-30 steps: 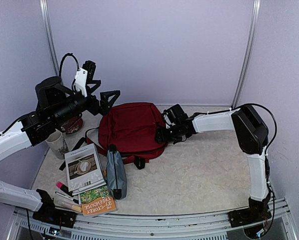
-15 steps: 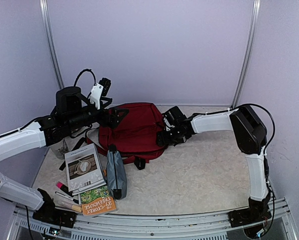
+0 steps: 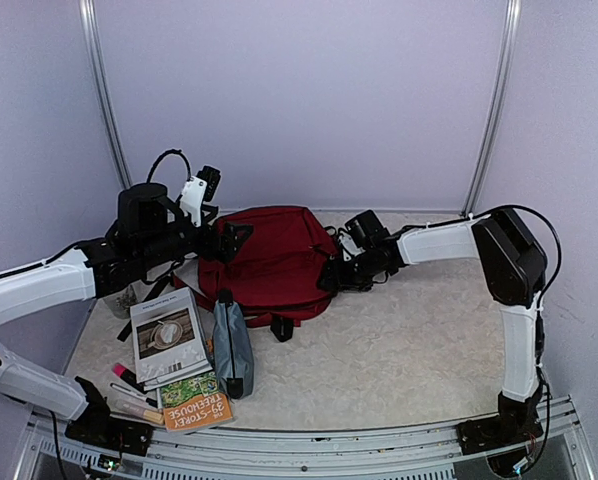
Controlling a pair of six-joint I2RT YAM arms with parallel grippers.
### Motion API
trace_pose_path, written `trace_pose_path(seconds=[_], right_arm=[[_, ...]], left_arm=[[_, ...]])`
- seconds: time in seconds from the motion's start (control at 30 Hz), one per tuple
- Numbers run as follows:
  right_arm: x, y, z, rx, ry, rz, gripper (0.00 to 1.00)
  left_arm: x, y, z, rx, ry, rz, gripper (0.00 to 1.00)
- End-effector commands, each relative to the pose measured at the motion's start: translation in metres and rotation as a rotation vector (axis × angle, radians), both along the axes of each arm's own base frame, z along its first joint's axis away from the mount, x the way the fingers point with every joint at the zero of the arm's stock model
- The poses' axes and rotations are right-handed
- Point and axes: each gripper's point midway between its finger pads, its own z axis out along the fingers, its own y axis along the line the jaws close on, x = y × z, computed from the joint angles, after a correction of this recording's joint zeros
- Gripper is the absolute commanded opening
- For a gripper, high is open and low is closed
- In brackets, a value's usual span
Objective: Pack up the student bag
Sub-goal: Pick up the student bag from the center of the board, then pass from the right arm to the left
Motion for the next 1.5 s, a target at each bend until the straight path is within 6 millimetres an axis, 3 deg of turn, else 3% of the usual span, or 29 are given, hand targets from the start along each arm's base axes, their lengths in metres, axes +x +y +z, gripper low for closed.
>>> trace_pose_path(seconds=[0.0,0.1,0.2,0.27,0.4,0.57,0.73,0.87,0.97,1.17,1.3,1.47], right_arm=[[0.005,0.034,-0.002,0.176,0.051,0.068,0.80],[0.015,0.038,0.011,0.252,0.042,0.076,0.44],[0.037,0.023,0.040,0.304,-0.018,0.033,0.11],[0.055,0.003,0.067,0.321,-0.080,-0.012,0.00],[0.087,-0.043,0.133,0.276,-0.252,-0.083,0.00],[0.101,-0.086,0.237,0.053,-0.565,-0.080,0.00],[0.082,-0.121,0.338,-0.087,-0.837,-0.096,0.00],[0.045,-0.121,0.379,-0.114,-0.965,0.039,0.00],[0.013,-0.112,0.379,-0.166,-1.022,0.187,0.00],[-0.067,-0.075,0.332,-0.286,-1.111,0.603,0.00],[-0.110,-0.073,0.319,-0.274,-1.200,0.781,0.00],[-0.152,-0.078,0.326,-0.253,-1.337,0.925,0.00]], left_arm=[[-0.005,-0.002,0.006,-0.009,-0.031,-0.003,0.98],[-0.008,-0.007,0.003,0.009,-0.038,-0.019,0.97],[-0.010,-0.007,0.004,0.007,-0.044,-0.022,0.97],[-0.011,-0.007,0.006,0.004,-0.051,-0.023,0.97],[-0.013,-0.007,0.008,0.000,-0.056,-0.031,0.97],[-0.014,-0.008,0.010,-0.006,-0.065,-0.042,0.97],[-0.018,-0.010,0.014,-0.012,-0.079,-0.067,0.97],[-0.021,-0.016,0.012,-0.009,-0.076,-0.102,0.96],[-0.030,-0.023,0.014,-0.001,-0.087,-0.170,0.94],[-0.046,-0.034,0.016,0.028,-0.121,-0.289,0.86],[-0.064,-0.056,0.023,0.071,-0.147,-0.413,0.85],[-0.082,-0.083,0.032,0.148,-0.226,-0.512,0.87]])
